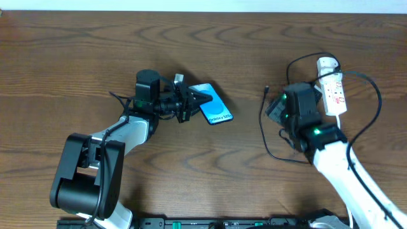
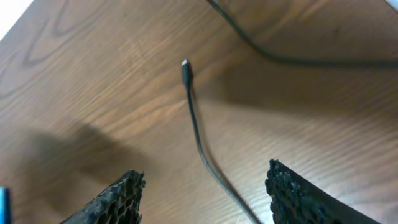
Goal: Plug charger to phone and switch on socket
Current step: 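Withdraw the right gripper and hold the phone with the left, then grasp the black USB-C cable end with the right gripper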
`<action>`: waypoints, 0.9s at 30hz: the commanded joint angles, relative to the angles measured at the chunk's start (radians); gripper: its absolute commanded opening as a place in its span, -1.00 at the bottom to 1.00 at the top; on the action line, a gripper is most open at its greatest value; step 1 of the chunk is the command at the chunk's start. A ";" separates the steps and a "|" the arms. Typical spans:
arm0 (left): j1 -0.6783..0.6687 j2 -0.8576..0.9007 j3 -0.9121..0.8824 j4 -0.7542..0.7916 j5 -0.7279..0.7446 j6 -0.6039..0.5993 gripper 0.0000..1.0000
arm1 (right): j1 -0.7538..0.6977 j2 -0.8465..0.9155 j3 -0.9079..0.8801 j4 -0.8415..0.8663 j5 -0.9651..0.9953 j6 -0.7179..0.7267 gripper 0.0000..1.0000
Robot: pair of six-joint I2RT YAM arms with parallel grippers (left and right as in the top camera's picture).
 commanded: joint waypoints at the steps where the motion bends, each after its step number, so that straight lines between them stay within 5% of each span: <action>1: 0.001 -0.005 0.023 0.011 0.092 0.017 -0.85 | -0.025 0.161 0.124 -0.057 -0.050 -0.080 0.22; 6: 0.001 -0.005 0.023 0.011 0.092 0.017 -0.85 | -0.030 0.447 0.298 -0.082 -0.079 -0.085 0.00; 18: 0.001 -0.005 0.023 0.011 0.068 0.017 -0.85 | -0.027 0.670 0.323 0.047 -0.073 -0.134 -0.19; 27: 0.001 -0.005 0.023 0.011 0.058 0.017 -0.85 | -0.021 0.756 0.322 -0.058 -0.071 -0.134 -0.36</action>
